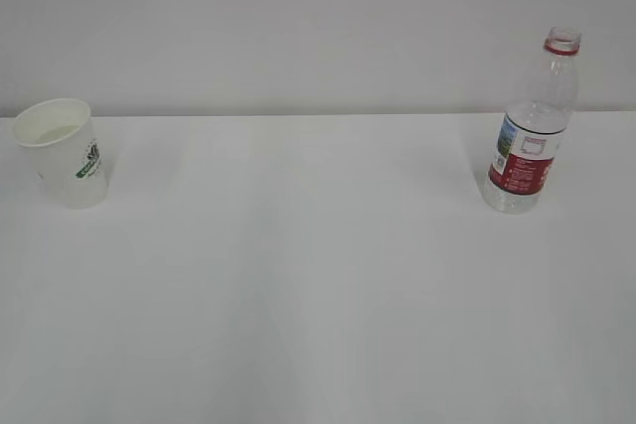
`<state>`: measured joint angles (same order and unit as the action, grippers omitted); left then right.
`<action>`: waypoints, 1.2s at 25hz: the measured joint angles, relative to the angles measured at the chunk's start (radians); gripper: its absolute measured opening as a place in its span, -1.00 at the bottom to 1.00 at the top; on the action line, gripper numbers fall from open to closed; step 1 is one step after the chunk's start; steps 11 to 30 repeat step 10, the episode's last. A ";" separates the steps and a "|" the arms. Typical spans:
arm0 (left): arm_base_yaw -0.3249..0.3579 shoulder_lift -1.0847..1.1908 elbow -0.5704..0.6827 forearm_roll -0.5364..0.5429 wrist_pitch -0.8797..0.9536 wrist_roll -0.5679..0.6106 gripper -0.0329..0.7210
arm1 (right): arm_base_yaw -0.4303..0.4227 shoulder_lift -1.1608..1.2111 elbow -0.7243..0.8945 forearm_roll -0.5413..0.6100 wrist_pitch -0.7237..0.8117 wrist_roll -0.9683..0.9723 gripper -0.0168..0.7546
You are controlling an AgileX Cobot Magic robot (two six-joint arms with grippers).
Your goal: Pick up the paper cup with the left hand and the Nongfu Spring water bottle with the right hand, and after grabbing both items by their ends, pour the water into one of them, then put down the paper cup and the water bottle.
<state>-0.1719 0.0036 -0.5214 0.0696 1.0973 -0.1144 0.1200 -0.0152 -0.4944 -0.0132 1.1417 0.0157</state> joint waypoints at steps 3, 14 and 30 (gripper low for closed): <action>0.000 0.000 0.000 0.000 0.000 0.000 0.31 | 0.000 0.000 0.000 0.000 0.000 0.000 0.57; 0.000 0.000 0.000 0.000 0.000 0.000 0.32 | 0.000 0.000 0.000 0.000 0.000 0.000 0.56; 0.000 0.000 0.000 0.000 0.000 0.000 0.32 | 0.000 0.000 0.000 0.000 0.000 0.000 0.56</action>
